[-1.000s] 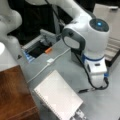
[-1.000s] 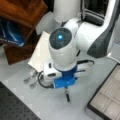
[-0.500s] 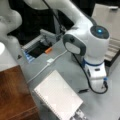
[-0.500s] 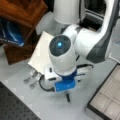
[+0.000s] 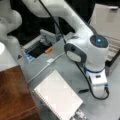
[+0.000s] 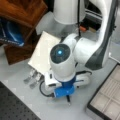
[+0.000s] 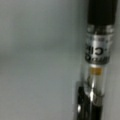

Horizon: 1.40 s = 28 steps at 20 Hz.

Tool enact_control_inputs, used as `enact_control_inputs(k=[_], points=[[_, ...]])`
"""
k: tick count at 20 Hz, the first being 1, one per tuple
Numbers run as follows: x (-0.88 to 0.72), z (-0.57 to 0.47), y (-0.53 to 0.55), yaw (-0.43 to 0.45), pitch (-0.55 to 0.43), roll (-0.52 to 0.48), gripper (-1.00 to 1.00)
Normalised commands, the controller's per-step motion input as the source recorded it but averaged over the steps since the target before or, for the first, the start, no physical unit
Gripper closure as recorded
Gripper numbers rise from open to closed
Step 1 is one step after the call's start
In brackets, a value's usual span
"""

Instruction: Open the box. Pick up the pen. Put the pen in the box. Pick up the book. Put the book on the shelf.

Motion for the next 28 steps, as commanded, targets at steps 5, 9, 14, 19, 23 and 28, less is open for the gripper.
enact_control_inputs(k=[5,9,14,19,23,28], points=[[0.1,-0.06,-0.01,0.034,-0.083,-0.031,-1.0],[0.1,-0.07,-0.01,0.033,-0.081,-0.036,-1.0],[0.11,-0.09,-0.01,0.045,-0.067,-0.033,-1.0],[0.1,-0.08,0.01,0.053,-0.035,-0.014,-1.0],[0.08,-0.09,0.0,0.069,-0.025,-0.002,1.0],[0.03,-0.11,0.0,0.068,-0.044,-0.014,1.0]])
